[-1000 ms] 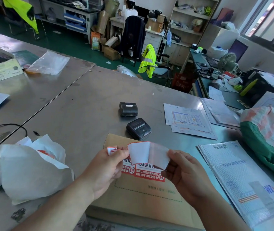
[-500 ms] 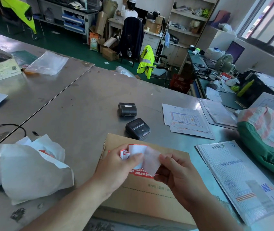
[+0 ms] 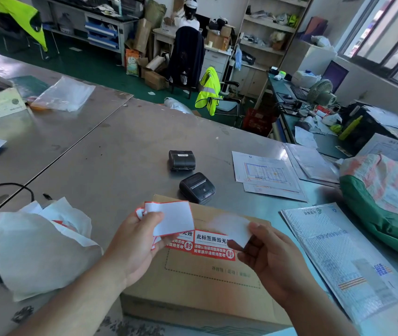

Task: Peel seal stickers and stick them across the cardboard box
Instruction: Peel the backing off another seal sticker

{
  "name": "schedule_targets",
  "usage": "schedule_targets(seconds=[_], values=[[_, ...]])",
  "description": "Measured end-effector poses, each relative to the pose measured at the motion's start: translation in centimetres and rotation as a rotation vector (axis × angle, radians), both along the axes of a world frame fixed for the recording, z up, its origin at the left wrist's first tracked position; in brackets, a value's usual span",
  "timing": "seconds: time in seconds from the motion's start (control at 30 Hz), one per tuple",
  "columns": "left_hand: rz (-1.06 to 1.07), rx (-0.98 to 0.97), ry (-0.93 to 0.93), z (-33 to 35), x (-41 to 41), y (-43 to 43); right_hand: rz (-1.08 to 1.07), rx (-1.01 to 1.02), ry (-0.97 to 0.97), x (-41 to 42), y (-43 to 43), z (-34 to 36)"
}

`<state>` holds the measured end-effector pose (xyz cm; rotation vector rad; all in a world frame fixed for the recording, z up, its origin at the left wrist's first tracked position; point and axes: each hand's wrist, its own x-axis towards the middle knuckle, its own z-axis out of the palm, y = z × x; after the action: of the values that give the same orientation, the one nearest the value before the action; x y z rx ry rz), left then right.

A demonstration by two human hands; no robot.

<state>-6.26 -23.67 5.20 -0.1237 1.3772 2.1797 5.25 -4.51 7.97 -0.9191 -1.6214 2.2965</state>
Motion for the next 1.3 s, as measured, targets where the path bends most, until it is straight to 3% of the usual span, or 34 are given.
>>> schedule_targets(seconds=[0.43,0.63,0.8,0.97,1.17,1.3], values=[[-0.126,-0.005,0.149,-0.5,0.8,0.4,-0.114,0.025,-0.041,1.1,0.2,0.1],[-0.278,-0.567,0.873,1.2,3.2,2.4,-0.140,-0.019,-0.076,2.1,1.4,-0.4],[-0.317,-0.508,0.958,2.4,4.6,5.5,-0.182,-0.065,-0.087,2.8,3.1,-0.3],[-0.309,-0.664,1.261,2.1,5.0,7.9,-0.198,-0.078,-0.093,3.4,4.6,0.1],[-0.275,-0.736,1.335,1.2,5.6,10.0,-0.162,-0.039,-0.121,3.9,6.1,0.3],[-0.275,-0.727,1.264,1.2,6.2,10.8,-0.129,-0.028,-0.114,4.2,6.9,0.5]])
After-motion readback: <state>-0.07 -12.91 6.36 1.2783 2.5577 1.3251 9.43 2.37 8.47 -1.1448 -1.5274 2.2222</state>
